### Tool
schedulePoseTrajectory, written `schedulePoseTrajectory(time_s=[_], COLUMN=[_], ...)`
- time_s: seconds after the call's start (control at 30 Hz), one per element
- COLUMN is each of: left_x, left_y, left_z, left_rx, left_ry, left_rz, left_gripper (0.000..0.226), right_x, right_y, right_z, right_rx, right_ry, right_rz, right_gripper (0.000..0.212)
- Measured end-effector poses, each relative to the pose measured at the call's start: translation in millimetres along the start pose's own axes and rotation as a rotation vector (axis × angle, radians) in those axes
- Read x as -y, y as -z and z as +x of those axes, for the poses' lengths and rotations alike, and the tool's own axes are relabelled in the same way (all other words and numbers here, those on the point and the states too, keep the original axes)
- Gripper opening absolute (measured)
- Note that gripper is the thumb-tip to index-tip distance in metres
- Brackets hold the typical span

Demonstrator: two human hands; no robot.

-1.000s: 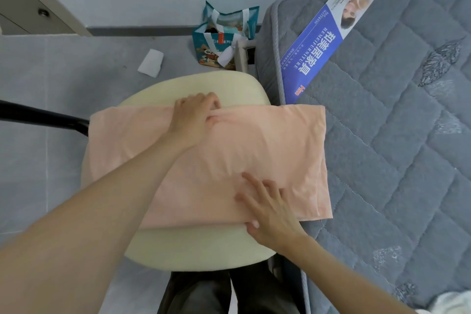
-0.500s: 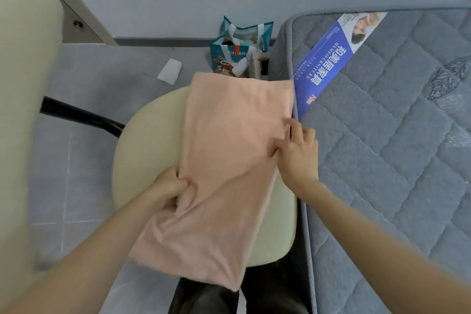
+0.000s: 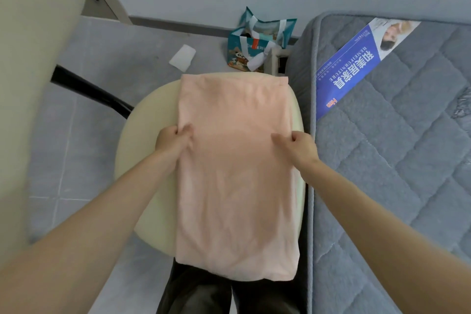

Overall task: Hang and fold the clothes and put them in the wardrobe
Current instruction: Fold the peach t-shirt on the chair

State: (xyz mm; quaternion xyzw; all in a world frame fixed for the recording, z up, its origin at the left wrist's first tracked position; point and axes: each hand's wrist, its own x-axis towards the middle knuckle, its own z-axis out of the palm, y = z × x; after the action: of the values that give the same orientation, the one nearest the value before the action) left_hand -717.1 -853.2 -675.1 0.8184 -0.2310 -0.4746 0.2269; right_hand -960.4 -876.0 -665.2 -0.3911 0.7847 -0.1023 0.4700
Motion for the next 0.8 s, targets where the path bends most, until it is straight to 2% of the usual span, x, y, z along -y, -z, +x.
schedulePoseTrajectory(time_s=[0.07,0.17,0.2,0.23,0.27,0.33,0.37,0.4,0.47,0.53,0.6,0.7,0.73,0.8], left_x=[4.6,12.2,13.8,14.7,15.4,14.9,14.0,13.3,12.5,10.9,8.7,-2.4,-9.0,-26.2], left_y=[6.1,9.7,9.7,10.0,11.5,17.5,20.8,23.3,28.5,35.9,45.2,62.5,69.0,83.6], left_z=[0.4,-3.4,-4.9,-7.0,-9.2,-15.7,-17.9,-19.3,-20.1,-22.3,-28.0,-45.1,-51.6,-63.4], left_rx=[-0.001,0.003,0.004,0.019,0.056,0.166,0.226,0.273,0.28,0.189,0.114,0.081,0.067,0.036], left_ry=[-0.08,-0.145,-0.133,-0.105,-0.079,-0.121,-0.177,-0.243,-0.338,-0.408,-0.485,-0.654,-0.69,-0.727], left_rz=[0.046,0.087,0.085,0.05,0.004,-0.034,-0.016,0.018,0.143,0.308,0.44,0.6,0.642,0.674], left_gripper=[0.027,0.017,0.016,0.02,0.037,0.093,0.114,0.12,0.099,0.066,0.047,0.02,0.014,0.022], right_x=[-1.8,-0.8,0.0,1.1,1.8,2.7,4.1,6.1,9.1,10.1,8.4,13.0,17.0,31.5], right_y=[4.6,7.7,7.6,7.9,8.5,11.2,13.4,16.3,21.8,27.7,33.3,47.0,53.6,68.0], right_z=[-2.7,-13.6,-16.7,-18.9,-20.6,-22.5,-22.7,-22.8,-23.0,-26.3,-32.4,-50.7,-57.7,-70.4], right_rx=[0.021,0.068,0.067,0.069,0.089,0.173,0.218,0.245,0.234,0.197,0.191,0.171,0.139,0.056], right_ry=[0.007,-0.004,0.008,0.043,0.118,0.301,0.377,0.444,0.505,0.502,0.52,0.619,0.65,0.691], right_rz=[0.141,0.321,0.354,0.374,0.365,0.224,0.103,-0.034,-0.242,-0.341,-0.442,-0.539,-0.552,-0.574], right_gripper=[0.041,0.017,0.018,0.031,0.049,0.079,0.085,0.084,0.076,0.067,0.059,0.031,0.023,0.019])
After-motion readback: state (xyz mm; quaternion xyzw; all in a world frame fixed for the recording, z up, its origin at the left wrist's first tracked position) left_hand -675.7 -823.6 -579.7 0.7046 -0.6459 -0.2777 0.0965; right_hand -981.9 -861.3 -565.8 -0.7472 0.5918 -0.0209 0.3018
